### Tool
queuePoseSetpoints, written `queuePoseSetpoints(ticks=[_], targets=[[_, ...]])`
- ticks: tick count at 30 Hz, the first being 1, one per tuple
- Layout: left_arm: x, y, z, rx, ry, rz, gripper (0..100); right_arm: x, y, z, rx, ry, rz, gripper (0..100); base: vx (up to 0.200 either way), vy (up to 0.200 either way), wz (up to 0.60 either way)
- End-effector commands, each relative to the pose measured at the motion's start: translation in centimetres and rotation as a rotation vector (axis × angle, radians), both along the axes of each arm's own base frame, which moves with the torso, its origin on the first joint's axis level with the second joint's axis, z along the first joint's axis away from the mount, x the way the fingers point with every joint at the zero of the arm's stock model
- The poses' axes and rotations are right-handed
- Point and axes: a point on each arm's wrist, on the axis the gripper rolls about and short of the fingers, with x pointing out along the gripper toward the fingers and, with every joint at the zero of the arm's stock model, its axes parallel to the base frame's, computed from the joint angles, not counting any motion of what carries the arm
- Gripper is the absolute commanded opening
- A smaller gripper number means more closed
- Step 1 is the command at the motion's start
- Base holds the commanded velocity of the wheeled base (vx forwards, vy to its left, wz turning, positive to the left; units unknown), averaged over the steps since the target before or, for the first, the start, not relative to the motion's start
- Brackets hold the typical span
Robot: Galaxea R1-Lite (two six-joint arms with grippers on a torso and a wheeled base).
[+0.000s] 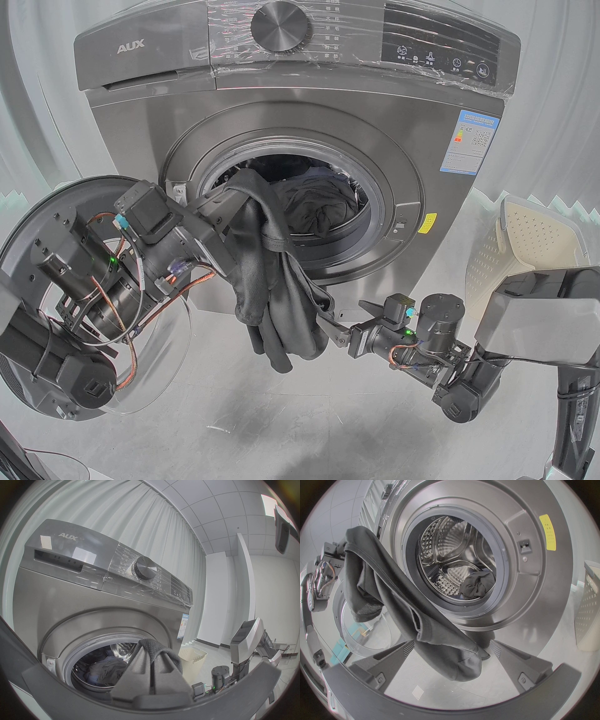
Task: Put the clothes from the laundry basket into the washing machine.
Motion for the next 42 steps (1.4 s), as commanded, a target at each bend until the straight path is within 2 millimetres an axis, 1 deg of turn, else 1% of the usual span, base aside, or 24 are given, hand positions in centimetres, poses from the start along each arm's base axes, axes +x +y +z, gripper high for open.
queuePoseSetpoints(ticks=[1,5,9,13,21,24,34,35,40,42], targets=[[-0.1,0.0,0.1,-0.001,-0.003,-0.003,0,1.1,0.7,-1.9,-0.016,0.021,-0.001,100,0.0,0.0,0.0],[-0.2,0.0,0.2,-0.002,-0.005,-0.006,0,2.3,1.6,-2.2,0.001,-0.007,0.001,100,0.0,0.0,0.0],[-0.2,0.0,0.1,-0.001,-0.004,-0.006,0,3.4,2.5,-2.1,0.016,-0.025,0.002,100,0.0,0.0,0.0],[-0.3,0.0,0.2,-0.001,-0.005,-0.007,0,4.5,3.4,-1.2,0.05,-0.072,0.005,100,0.0,0.0,0.0],[-0.2,0.1,0.2,-0.008,0.002,-0.008,0,4.3,3.8,-1.3,0.052,-0.076,0.016,100,0.0,0.0,0.0],[-0.2,0.1,0.1,-0.007,0.004,-0.008,0,4.1,3.7,-1.8,0.042,-0.062,0.016,100,0.0,0.0,0.0],[-0.1,0.0,-0.1,-0.003,0.011,-0.01,0,4.1,4.4,-1.2,0.061,-0.088,0.027,100,0.0,0.0,0.0],[-0.1,0.0,-0.2,-0.002,0.012,-0.008,0,4.1,4.3,-1.2,0.062,-0.09,0.027,0,0.0,0.0,0.0],[0.0,0.0,-0.4,0.002,0.019,-0.007,0,3.7,4.4,-1.1,0.073,-0.104,0.036,0,0.0,0.0,0.0],[0.1,0.1,-0.5,0.004,0.025,-0.004,0,3.2,4.3,-1.0,0.074,-0.104,0.041,0,0.0,0.0,0.0]])
